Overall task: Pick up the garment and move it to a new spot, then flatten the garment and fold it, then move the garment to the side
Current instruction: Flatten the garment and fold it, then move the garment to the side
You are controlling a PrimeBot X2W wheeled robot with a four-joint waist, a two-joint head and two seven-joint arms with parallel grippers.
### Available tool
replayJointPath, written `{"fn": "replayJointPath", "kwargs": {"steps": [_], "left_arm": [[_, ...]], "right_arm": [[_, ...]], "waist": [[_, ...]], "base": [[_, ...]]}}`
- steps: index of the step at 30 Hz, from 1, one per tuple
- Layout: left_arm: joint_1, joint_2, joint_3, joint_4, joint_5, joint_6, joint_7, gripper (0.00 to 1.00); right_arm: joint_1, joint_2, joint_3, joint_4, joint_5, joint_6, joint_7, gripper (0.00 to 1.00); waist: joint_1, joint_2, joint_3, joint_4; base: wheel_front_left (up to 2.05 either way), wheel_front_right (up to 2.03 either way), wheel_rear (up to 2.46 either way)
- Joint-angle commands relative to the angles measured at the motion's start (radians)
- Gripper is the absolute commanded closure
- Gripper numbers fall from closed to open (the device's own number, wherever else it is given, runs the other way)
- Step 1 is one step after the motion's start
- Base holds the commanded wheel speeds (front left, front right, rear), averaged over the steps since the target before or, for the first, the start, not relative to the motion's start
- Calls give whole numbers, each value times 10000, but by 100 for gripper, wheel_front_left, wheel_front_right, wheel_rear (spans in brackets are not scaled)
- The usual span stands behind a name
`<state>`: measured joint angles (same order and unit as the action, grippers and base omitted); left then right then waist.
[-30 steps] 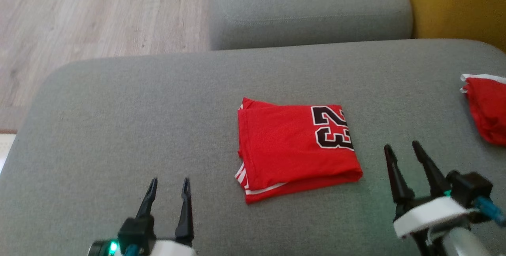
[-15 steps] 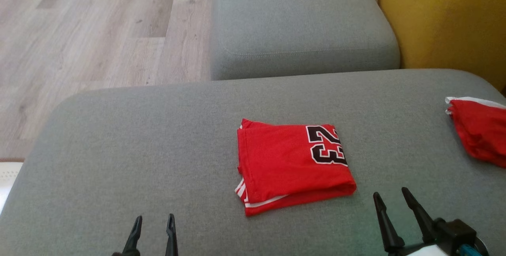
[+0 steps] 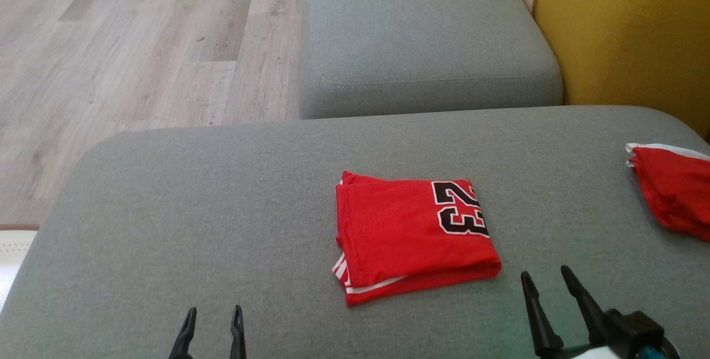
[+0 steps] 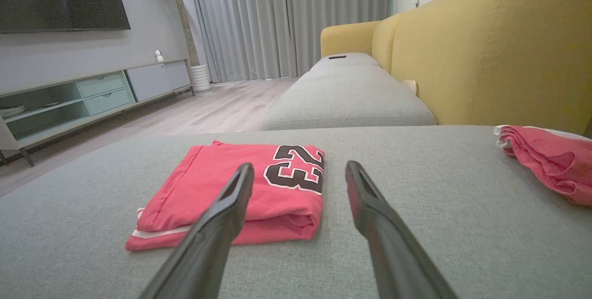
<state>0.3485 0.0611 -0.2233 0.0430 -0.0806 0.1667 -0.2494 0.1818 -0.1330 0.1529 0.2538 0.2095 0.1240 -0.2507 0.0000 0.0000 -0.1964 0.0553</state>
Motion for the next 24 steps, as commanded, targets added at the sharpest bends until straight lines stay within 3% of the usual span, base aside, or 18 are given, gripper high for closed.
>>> {"fn": "replayJointPath", "kwargs": {"steps": [1, 24], "left_arm": [[-393, -96, 330, -332, 118, -27, -124, 0], [-355, -104, 314, -271, 322, -142, -124, 0]], "right_arm": [[-211, -35, 182, -349, -73, 67, -110, 0], [-59, -59, 275, -401, -73, 67, -110, 0]], "waist": [[0, 0, -15, -1], [0, 0, 92, 112]], "base": [[0, 0, 0], [0, 0, 0]]}}
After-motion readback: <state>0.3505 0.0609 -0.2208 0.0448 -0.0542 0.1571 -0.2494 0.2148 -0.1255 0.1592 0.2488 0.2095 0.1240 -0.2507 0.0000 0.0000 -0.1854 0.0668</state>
